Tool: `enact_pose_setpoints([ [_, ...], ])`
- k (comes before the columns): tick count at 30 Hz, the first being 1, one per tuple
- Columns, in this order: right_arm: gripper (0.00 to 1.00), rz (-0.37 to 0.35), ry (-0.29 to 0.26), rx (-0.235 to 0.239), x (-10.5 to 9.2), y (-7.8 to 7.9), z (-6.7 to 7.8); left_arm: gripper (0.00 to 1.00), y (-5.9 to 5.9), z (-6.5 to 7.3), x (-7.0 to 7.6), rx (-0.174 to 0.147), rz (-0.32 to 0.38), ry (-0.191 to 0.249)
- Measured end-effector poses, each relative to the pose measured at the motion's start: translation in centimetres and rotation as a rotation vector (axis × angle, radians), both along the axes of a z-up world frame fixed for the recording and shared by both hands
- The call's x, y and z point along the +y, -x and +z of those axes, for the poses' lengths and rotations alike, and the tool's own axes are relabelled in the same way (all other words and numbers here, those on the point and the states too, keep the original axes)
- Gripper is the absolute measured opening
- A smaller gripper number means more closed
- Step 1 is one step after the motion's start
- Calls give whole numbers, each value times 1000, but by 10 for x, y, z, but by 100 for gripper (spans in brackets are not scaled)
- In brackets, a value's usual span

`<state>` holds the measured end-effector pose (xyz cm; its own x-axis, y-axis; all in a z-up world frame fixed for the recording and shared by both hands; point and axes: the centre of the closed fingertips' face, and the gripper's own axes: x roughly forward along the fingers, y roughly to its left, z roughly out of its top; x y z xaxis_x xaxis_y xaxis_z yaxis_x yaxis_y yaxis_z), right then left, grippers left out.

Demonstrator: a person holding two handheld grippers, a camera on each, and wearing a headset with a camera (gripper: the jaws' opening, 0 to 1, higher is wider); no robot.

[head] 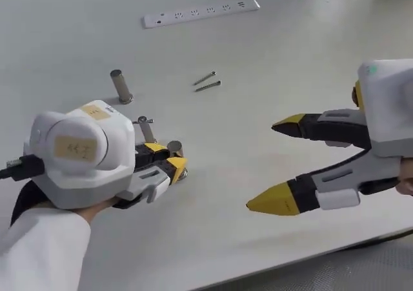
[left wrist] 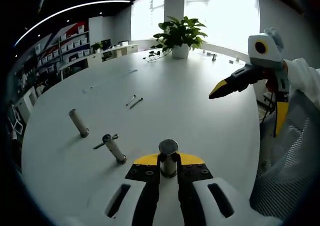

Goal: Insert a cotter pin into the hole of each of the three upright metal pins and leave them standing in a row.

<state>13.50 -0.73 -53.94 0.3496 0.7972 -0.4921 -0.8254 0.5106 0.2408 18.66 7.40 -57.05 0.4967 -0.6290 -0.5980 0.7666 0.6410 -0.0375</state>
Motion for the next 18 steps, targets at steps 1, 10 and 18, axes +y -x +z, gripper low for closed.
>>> enact_pose_setpoints([
  [1, 90, 3, 0, 4, 1, 1, 0, 10, 1, -1, -1, -2, -4, -5],
  [10, 91, 21, 7, 22, 3, 4, -5, 10, -2, -3, -7, -16, 5, -6],
  [18, 91, 25, 6, 25, 4, 5, -6, 11, -3, -3, -8, -34, 28, 12],
])
